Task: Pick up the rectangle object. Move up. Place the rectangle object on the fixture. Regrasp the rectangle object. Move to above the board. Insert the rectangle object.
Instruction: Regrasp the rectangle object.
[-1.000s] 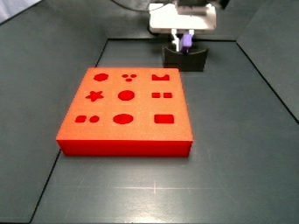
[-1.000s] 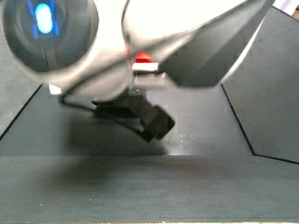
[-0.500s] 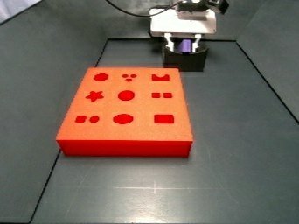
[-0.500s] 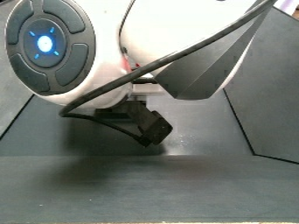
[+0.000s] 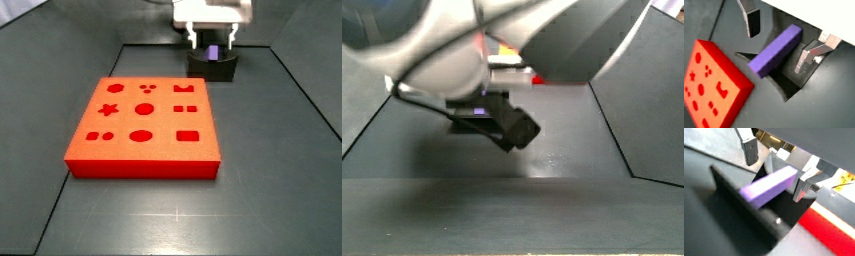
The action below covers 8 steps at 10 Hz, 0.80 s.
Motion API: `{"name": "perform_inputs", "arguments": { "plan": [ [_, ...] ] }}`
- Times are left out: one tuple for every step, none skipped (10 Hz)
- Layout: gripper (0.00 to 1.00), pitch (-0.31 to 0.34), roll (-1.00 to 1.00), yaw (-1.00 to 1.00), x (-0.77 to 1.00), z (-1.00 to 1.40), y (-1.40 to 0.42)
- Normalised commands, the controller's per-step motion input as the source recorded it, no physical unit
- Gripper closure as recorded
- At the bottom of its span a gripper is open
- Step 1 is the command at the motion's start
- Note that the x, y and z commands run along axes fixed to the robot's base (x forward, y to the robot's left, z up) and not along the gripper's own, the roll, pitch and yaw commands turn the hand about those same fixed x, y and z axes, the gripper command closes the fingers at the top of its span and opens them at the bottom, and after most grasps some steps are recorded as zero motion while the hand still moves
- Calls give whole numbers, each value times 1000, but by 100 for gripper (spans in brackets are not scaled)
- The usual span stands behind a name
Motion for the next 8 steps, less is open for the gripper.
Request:
{"name": "perform_inputs", "arguments": {
  "plan": [
    [0,52,40,16,-35,901,0],
    [0,67,36,10,-32,719,3],
    [0,81,38,-3,-24,475,7],
    [0,86,40,-7,-23,347,6],
    [0,59,1000,27,-82,1000,-987],
    [0,57,1000,26,-81,960,-1000],
    [0,46,1000,25,-101,941,-1000],
    [0,38,1000,25,-130,896,-1000]
  ]
}}
